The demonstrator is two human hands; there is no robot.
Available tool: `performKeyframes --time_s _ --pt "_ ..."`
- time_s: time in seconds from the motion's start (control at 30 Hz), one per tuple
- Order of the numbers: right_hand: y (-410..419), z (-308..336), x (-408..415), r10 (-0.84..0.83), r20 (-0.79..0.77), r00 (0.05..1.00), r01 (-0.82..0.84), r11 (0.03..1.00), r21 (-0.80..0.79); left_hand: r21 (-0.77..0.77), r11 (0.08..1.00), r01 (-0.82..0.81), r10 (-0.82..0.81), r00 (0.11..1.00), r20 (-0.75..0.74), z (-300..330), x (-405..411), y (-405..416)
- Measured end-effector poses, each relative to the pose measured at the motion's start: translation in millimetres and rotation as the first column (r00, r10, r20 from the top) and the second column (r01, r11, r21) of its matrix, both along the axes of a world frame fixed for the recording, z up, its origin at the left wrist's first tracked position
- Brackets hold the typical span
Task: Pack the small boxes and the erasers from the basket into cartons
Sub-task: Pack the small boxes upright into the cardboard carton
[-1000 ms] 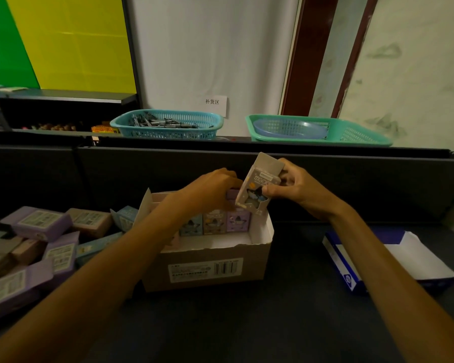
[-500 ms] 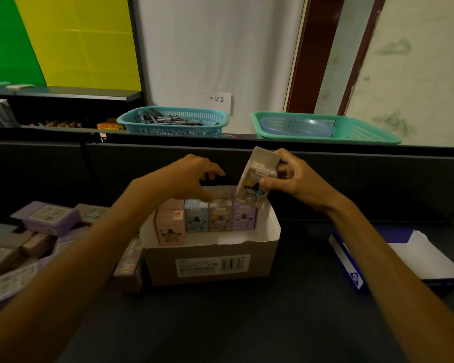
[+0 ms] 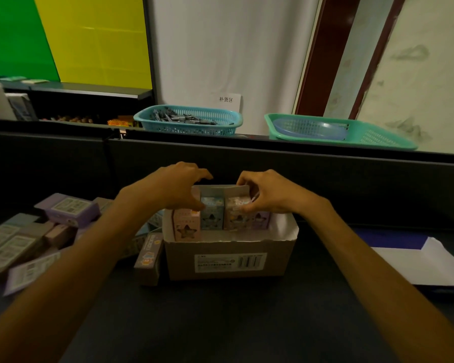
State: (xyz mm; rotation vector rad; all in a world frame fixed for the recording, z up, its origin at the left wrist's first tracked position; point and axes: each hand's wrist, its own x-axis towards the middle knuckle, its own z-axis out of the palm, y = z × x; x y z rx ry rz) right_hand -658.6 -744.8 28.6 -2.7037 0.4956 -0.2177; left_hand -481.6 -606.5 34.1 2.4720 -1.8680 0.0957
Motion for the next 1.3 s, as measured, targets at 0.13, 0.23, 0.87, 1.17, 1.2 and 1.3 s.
performKeyframes --time_s 0.13,0.23,0.87,1.17,1.2,1.3 --pt "1.8 -6.2 4.6 -0.016 -0.050 0.999 0.011 0.995 -0.094 -0.019 1.000 0.003 -0.003 1.000 -0.001 -1.0 1.0 5.1" --pt "0.8 -9.3 5.1 -0.030 -0.045 0.999 0.028 0.999 -0.037 -0.033 0.999 0.007 -0.007 1.000 -0.002 -2.4 1.0 7.4" --pt "3.9 -11.0 3.4 -0.060 -0.113 0.992 0.058 0.998 -0.020 -0.074 0.994 -0.078 0.074 0.996 -0.052 -3.4 -6.4 26.1" --pt "9.4 -13.1 9.3 -0.066 -0.139 0.988 0.053 0.994 -0.096 -0.113 0.988 -0.103 0.095 0.992 -0.079 -3.8 -5.2 42.1" --pt "10.0 -12.0 8.1 -0.072 -0.140 0.988 0.057 0.992 -0.110 -0.119 0.987 -0.107 0.098 0.992 -0.077 -4.0 -4.7 44.5" --pt "14.3 -4.6 2.5 -0.106 -0.096 0.990 0.084 0.975 -0.207 -0.147 0.983 -0.106 0.098 0.993 -0.062 -3.9 -0.5 52.8"
